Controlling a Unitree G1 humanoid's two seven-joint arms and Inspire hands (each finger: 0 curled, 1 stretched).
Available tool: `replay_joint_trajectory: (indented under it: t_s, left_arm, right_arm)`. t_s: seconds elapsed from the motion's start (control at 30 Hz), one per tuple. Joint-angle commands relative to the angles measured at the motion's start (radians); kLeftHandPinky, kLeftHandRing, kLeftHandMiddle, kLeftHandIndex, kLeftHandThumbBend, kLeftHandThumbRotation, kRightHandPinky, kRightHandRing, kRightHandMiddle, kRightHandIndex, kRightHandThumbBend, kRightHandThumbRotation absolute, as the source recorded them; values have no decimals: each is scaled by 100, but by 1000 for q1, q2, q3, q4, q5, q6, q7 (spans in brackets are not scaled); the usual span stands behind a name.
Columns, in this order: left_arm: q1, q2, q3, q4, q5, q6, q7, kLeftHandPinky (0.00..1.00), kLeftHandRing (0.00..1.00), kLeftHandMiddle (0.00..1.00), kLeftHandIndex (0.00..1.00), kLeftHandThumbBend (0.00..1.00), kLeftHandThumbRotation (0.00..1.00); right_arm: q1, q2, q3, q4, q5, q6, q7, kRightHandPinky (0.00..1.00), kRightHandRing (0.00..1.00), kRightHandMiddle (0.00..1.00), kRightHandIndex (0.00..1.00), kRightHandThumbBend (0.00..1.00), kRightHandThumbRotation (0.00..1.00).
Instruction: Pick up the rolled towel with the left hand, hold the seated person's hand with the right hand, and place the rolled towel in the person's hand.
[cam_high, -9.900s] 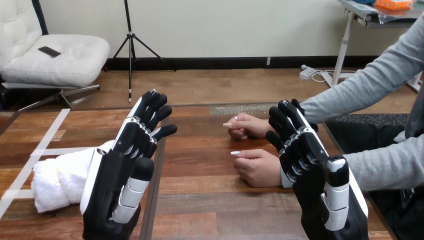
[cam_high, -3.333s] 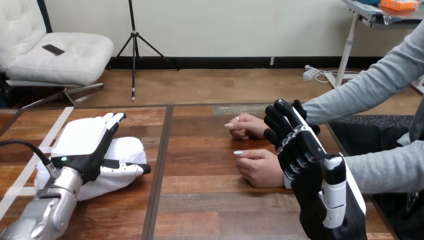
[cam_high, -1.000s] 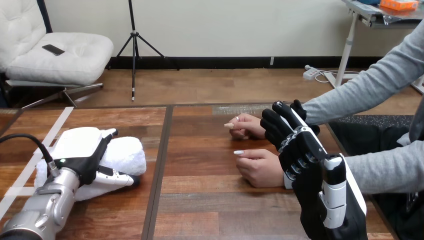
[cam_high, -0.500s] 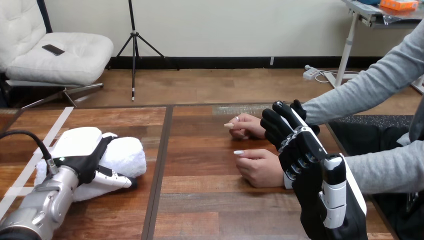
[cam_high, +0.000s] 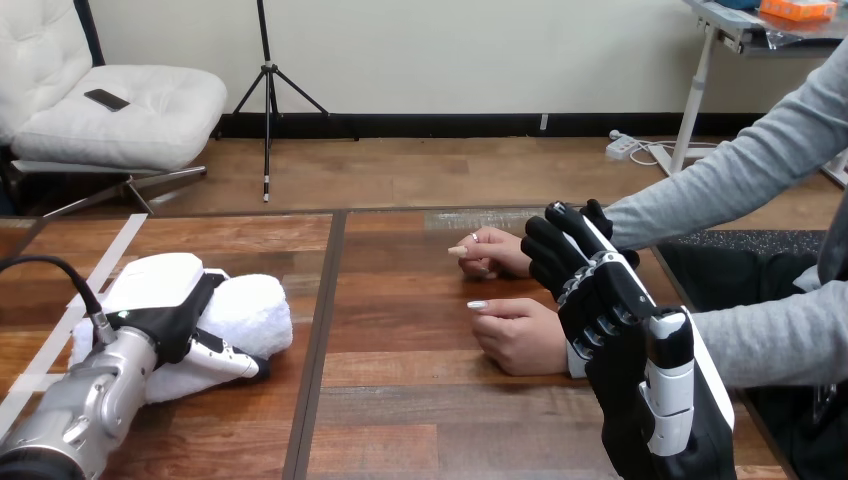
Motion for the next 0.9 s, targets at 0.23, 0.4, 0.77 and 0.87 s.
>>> replay_joint_trajectory:
  t_s: [0.23,0.4,0.77,0.87]
  left_arm:
    - [-57,6,10,-60,-37,40,-61,45,55,60,61,84,15]
    - [-53,4,12,-68,-45,36,-57,38,46,53,56,80,5]
    - [-39,10,17,-69,-57,-13,-16,21,27,36,46,74,0]
    - [-37,10,19,-68,-60,-20,-11,19,25,35,45,73,0]
  right_arm:
    - [-44,3,-18,-50,0,-26,-4,97,93,92,92,74,100]
    - [-46,2,-19,-47,4,-24,-1,97,93,92,92,74,100]
    - [-52,1,-18,-40,12,-26,8,97,93,92,92,73,100]
    - [-52,2,-19,-40,8,-26,6,97,93,92,92,73,100]
